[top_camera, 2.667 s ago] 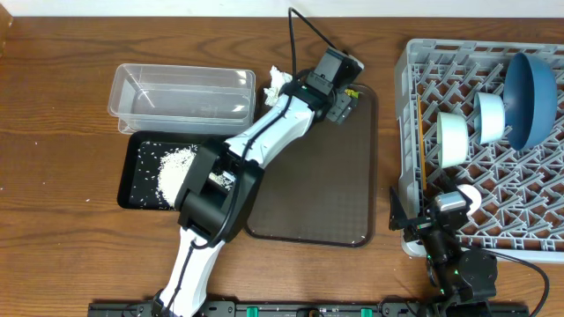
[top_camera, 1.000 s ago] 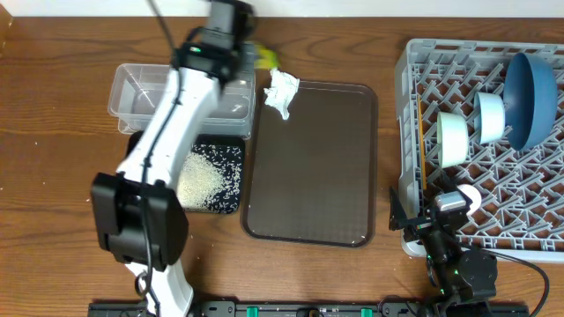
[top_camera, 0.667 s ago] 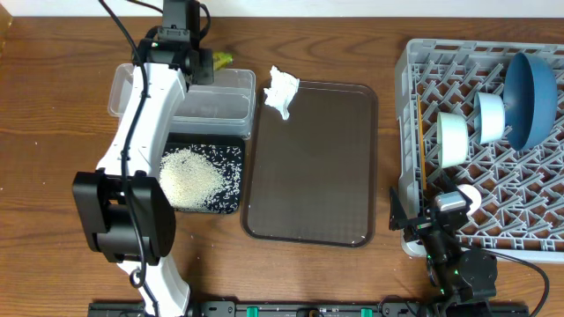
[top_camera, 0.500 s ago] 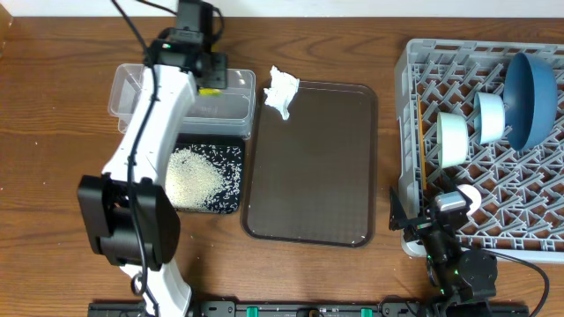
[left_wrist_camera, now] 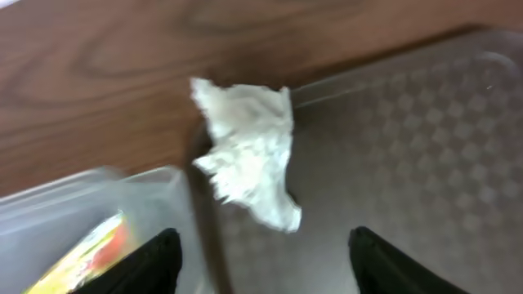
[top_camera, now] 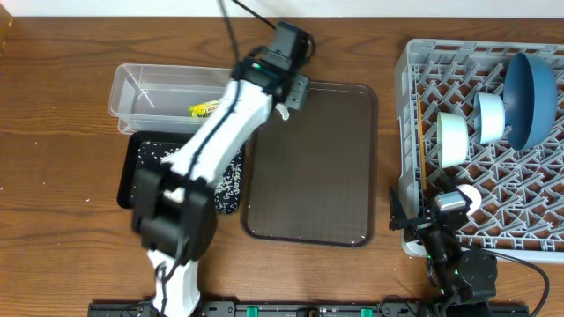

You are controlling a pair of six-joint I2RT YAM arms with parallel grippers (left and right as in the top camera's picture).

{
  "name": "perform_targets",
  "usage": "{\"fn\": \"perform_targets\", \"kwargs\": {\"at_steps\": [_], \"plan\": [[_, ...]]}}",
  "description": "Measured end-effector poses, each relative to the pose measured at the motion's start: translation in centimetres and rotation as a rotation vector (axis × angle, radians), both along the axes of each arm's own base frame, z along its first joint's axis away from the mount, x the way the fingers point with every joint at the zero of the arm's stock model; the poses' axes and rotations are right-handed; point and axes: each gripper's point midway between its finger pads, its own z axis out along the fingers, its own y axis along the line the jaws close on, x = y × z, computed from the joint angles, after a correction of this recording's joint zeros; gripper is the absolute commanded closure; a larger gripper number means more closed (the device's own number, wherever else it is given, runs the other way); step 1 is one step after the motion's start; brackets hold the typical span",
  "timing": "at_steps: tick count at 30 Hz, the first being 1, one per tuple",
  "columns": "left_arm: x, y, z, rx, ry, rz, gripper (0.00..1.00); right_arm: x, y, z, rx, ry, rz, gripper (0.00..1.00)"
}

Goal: Sort waste into correct bins and load items into the dishwasher rack
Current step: 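Move left gripper to the white tissue on the brown tray and grasp it, then carry the tissue over the clear bin and drop it in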

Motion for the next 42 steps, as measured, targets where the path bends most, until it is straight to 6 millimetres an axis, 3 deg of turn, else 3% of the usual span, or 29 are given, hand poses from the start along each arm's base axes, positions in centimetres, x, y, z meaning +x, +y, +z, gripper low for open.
{"fn": "perform_targets", "kwargs": {"at_steps": [6, 8, 12, 13, 17, 18, 23, 27, 29, 30, 33, 35, 37, 39, 42], "plan": [[0.9, -0.7, -7.6, 0.094, 0.066, -0.061, 0.3, 0.0, 0.0, 0.0, 0.0, 0.0, 0.0, 0.01], [1.4, -0.5, -9.2, 0.118, 0.064, -0.062, 0.29, 0.0, 0.0, 0.0, 0.0, 0.0, 0.0, 0.01], [2.0, -0.6, -10.5, 0.137, 0.05, -0.072, 0.31, 0.0, 0.0, 0.0, 0.0, 0.0, 0.0, 0.01], [2.1, -0.6, -10.7, 0.136, 0.049, -0.074, 0.36, 0.0, 0.0, 0.0, 0.0, 0.0, 0.0, 0.01], [1.9, -1.0, -11.5, 0.127, 0.067, -0.093, 0.74, 0.0, 0.0, 0.0, 0.0, 0.0, 0.0, 0.01], [1.8, -1.1, -11.6, 0.12, 0.073, -0.096, 0.94, 0.0, 0.0, 0.0, 0.0, 0.0, 0.0, 0.01], [0.3, -1.8, -11.9, 0.086, 0.137, -0.144, 0.94, 0.0, 0.0, 0.0, 0.0, 0.0, 0.0, 0.01], [-1.7, -2.4, -10.5, 0.052, 0.191, -0.179, 0.94, 0.0, 0.0, 0.0, 0.0, 0.0, 0.0, 0.01], [-2.6, -2.7, -8.1, 0.038, 0.183, -0.193, 0.94, 0.0, 0.0, 0.0, 0.0, 0.0, 0.0, 0.01], [-2.8, -2.8, -6.6, 0.027, 0.167, -0.198, 0.94, 0.0, 0.0, 0.0, 0.0, 0.0, 0.0, 0.01], [-3.1, -2.5, 0.3, 0.002, 0.048, -0.194, 0.94, 0.0, 0.0, 0.0, 0.0, 0.0, 0.0, 0.01], [-3.2, -1.4, 5.1, -0.003, -0.052, -0.168, 0.94, 0.0, 0.0, 0.0, 0.0, 0.0, 0.0, 0.01], [-3.1, 0.2, 8.2, 0.009, -0.114, -0.129, 0.94, 0.0, 0.0, 0.0, 0.0, 0.0, 0.0, 0.01], [-2.9, 2.1, 9.0, 0.039, -0.125, -0.083, 0.94, 0.0, 0.0, 0.0, 0.0, 0.0, 0.0, 0.01], [-1.8, 5.1, 7.2, 0.086, -0.084, -0.013, 0.94, 0.0, 0.0, 0.0, 0.0, 0.0, 0.0, 0.01]]}}
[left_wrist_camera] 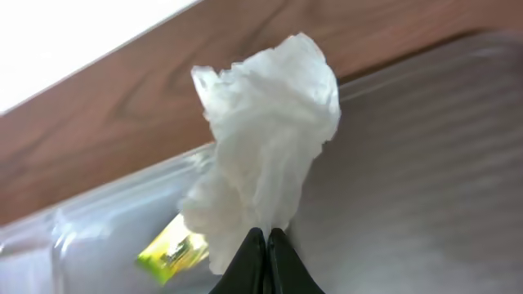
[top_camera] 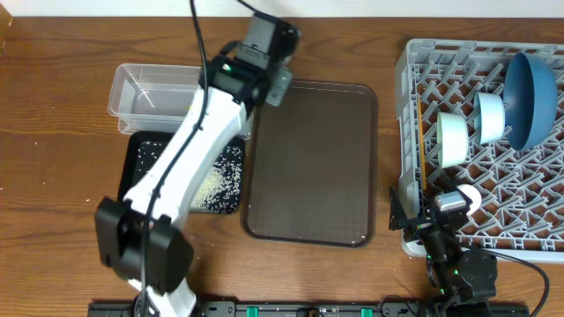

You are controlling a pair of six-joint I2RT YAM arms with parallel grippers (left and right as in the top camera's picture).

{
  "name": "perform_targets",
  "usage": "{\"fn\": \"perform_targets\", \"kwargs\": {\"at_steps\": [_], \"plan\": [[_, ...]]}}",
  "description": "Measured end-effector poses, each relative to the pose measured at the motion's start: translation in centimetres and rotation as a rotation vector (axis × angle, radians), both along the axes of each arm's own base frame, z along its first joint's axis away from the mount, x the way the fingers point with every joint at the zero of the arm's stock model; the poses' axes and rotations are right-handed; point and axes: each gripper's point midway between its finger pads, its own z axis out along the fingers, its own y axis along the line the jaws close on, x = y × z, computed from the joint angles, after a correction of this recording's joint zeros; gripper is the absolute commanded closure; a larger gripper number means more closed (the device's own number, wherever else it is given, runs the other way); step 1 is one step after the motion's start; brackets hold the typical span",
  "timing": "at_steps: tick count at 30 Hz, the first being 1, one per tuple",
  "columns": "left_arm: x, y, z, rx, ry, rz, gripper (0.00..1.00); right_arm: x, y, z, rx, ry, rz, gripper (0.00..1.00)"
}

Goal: Sort waste into correct bins and load items into the dishwasher rack
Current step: 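Carry the tissue over the clear bin and drop it in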

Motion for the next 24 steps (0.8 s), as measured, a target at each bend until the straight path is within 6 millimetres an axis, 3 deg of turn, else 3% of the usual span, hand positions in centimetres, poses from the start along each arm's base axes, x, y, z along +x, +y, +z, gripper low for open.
{"fn": "perform_targets", "kwargs": {"at_steps": [3, 4, 5, 6, 8, 9, 10, 14, 19, 23, 24], "plan": [[1.3, 3.0, -3.6, 0.042, 0.07, 0.079, 0.94, 0.0, 0.0, 0.0, 0.0, 0.0, 0.0, 0.01], [1.4, 4.1, -4.9, 0.054, 0.106, 0.107, 0.89, 0.0, 0.0, 0.0, 0.0, 0.0, 0.0, 0.01], [1.3, 4.9, -5.9, 0.066, 0.137, 0.123, 0.71, 0.0, 0.0, 0.0, 0.0, 0.0, 0.0, 0.01], [1.0, 5.9, -7.0, 0.081, 0.174, 0.145, 0.62, 0.0, 0.0, 0.0, 0.0, 0.0, 0.0, 0.01], [0.5, 7.0, -8.0, 0.093, 0.21, 0.172, 0.58, 0.0, 0.0, 0.0, 0.0, 0.0, 0.0, 0.01], [0.4, 7.3, -8.0, 0.092, 0.217, 0.184, 0.47, 0.0, 0.0, 0.0, 0.0, 0.0, 0.0, 0.01], [0.3, 7.5, -7.7, 0.087, 0.212, 0.198, 0.22, 0.0, 0.0, 0.0, 0.0, 0.0, 0.0, 0.01], [-0.4, 7.7, -4.9, 0.055, 0.168, 0.228, 0.16, 0.0, 0.0, 0.0, 0.0, 0.0, 0.0, 0.01], [-2.9, 8.1, 2.2, -0.028, 0.053, 0.277, 0.13, 0.0, 0.0, 0.0, 0.0, 0.0, 0.0, 0.01], [-6.4, 8.1, 7.9, -0.1, -0.046, 0.287, 0.12, 0.0, 0.0, 0.0, 0.0, 0.0, 0.0, 0.01], [-7.6, 8.0, 9.6, -0.121, -0.077, 0.28, 0.07, 0.0, 0.0, 0.0, 0.0, 0.0, 0.0, 0.01]]}}
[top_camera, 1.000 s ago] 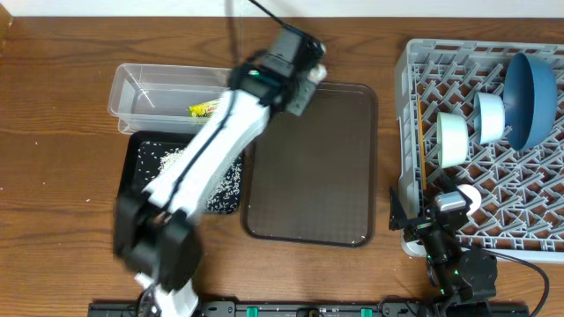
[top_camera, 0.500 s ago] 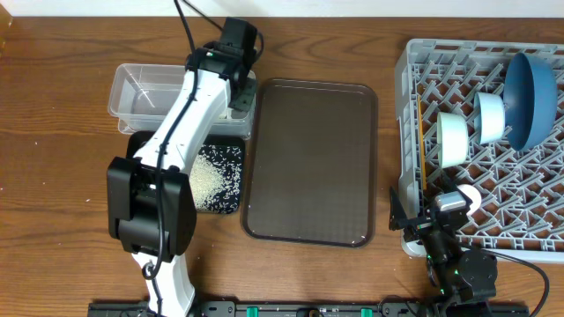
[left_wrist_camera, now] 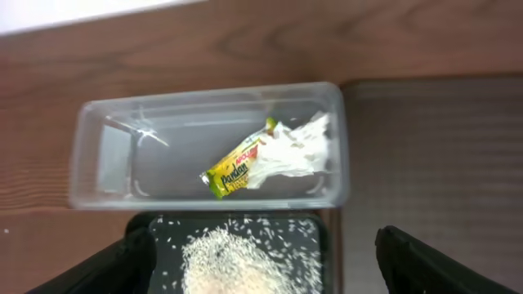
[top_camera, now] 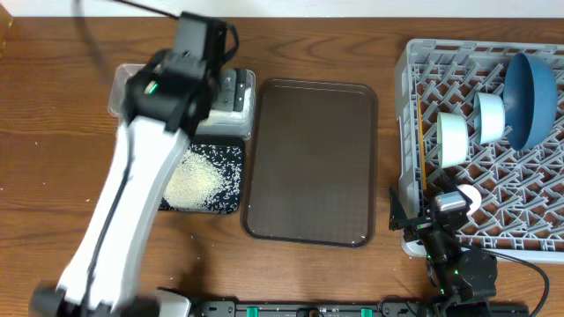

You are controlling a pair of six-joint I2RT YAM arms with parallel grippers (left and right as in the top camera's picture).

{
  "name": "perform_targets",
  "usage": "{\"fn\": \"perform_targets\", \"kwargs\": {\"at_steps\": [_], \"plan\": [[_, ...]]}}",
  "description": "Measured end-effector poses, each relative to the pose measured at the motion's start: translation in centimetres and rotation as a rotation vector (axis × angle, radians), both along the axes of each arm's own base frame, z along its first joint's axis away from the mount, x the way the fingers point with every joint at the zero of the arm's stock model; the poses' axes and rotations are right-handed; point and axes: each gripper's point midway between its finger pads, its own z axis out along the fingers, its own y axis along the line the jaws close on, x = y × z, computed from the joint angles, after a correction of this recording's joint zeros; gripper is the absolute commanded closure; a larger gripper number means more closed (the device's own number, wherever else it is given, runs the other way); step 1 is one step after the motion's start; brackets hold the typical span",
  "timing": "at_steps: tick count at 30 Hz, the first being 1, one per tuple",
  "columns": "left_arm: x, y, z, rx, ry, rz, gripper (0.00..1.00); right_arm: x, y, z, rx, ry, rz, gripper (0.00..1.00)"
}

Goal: Sort waste into correct bins and load items into the dishwasher rack
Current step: 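Carry the tissue over the clear bin and drop it in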

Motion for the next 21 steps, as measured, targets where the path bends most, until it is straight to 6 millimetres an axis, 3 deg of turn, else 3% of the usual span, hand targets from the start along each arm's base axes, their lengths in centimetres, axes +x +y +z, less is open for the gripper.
{"fn": "perform_targets", "kwargs": {"at_steps": [4, 9, 12, 17, 21], "plan": [[-3.6, -0.4, 4.7, -0.051, -0.115, -0.032, 0.07, 0.0, 0.0, 0.0, 0.0, 0.0, 0.0, 0.01], [-6.8, 0.1, 8.8, -0.104, -0.235, -0.046, 0.06, 0.0, 0.0, 0.0, 0.0, 0.0, 0.0, 0.01], [-8.1, 0.6, 9.7, -0.114, -0.262, -0.046, 0.06, 0.0, 0.0, 0.0, 0.0, 0.0, 0.0, 0.01], [-10.8, 1.7, 9.3, -0.098, -0.223, -0.043, 0.06, 0.0, 0.0, 0.0, 0.0, 0.0, 0.0, 0.01], [-11.8, 2.3, 9.8, -0.099, -0.251, -0.034, 0.05, 0.0, 0.0, 0.0, 0.0, 0.0, 0.0, 0.01]]}}
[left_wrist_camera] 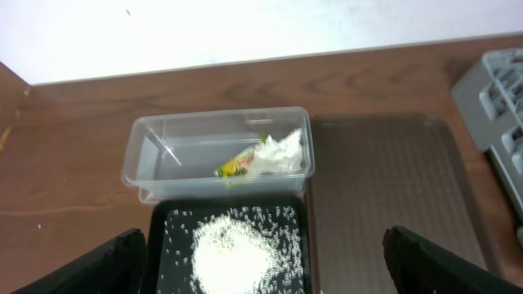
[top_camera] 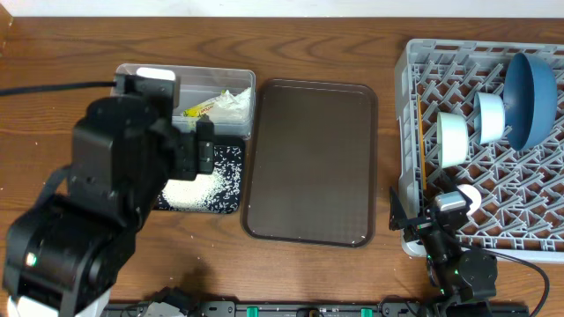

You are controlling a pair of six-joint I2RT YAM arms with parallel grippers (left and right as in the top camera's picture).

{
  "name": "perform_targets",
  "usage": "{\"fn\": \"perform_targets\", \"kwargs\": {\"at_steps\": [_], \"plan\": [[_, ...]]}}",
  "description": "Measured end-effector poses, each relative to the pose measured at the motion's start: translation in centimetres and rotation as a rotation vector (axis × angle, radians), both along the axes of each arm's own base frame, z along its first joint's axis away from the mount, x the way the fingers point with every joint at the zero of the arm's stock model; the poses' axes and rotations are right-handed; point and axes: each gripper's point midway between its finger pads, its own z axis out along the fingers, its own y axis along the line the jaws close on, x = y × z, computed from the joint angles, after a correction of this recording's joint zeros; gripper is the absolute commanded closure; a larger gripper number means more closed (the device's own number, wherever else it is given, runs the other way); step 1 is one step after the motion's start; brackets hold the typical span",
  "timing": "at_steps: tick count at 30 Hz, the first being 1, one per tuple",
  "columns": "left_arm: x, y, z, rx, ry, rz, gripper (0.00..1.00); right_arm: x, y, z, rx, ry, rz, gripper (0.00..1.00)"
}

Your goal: Sort waste into correct bins and load items into the dishwasher rack

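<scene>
A crumpled white tissue lies in the clear plastic bin beside a yellow wrapper; both also show in the overhead view, the tissue right of the wrapper. My left gripper is open and empty, high over the black tray of rice, its fingers wide apart. The brown serving tray is bare. My right gripper rests at the front left corner of the dishwasher rack; whether its jaws are open or shut does not show.
The rack holds a blue bowl, a white bowl and a pale cup. The left arm's body covers the table's front left and part of the rice tray. The wall is behind the table.
The left wrist camera is higher and farther back from the bin than before, so more of the table and the rack's corner show. The gripper stays open. Tissue and wrapper have not moved.
My left gripper stood open over the tissue at the brown tray's back left corner. Then it was shut on the tissue, holding it up near the bin. Then it was open above the bin with the tissue lying inside by the wrapper. Now it is raised away.
</scene>
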Motion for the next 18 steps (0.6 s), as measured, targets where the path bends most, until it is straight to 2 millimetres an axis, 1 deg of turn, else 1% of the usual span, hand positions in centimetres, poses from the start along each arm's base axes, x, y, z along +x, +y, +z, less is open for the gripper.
{"fn": "perform_targets", "kwargs": {"at_steps": [4, 6, 11, 14, 18], "plan": [[-0.4, 0.8, 0.0, -0.03, -0.095, 0.026, 0.05, 0.0, 0.0, 0.0, 0.0, 0.0, 0.0, 0.01], [-0.6, 1.6, -0.6, -0.053, -0.156, 0.052, 0.05, 0.0, 0.0, 0.0, 0.0, 0.0, 0.0, 0.01], [-1.8, 3.5, -3.7, -0.103, -0.29, 0.106, 0.05, 0.0, 0.0, 0.0, 0.0, 0.0, 0.0, 0.01], [-2.7, 4.3, -5.3, -0.131, -0.363, 0.122, 0.05, 0.0, 0.0, 0.0, 0.0, 0.0, 0.0, 0.01], [-3.8, 4.9, -8.0, -0.156, -0.437, 0.131, 0.05, 0.0, 0.0, 0.0, 0.0, 0.0, 0.0, 0.01]]}}
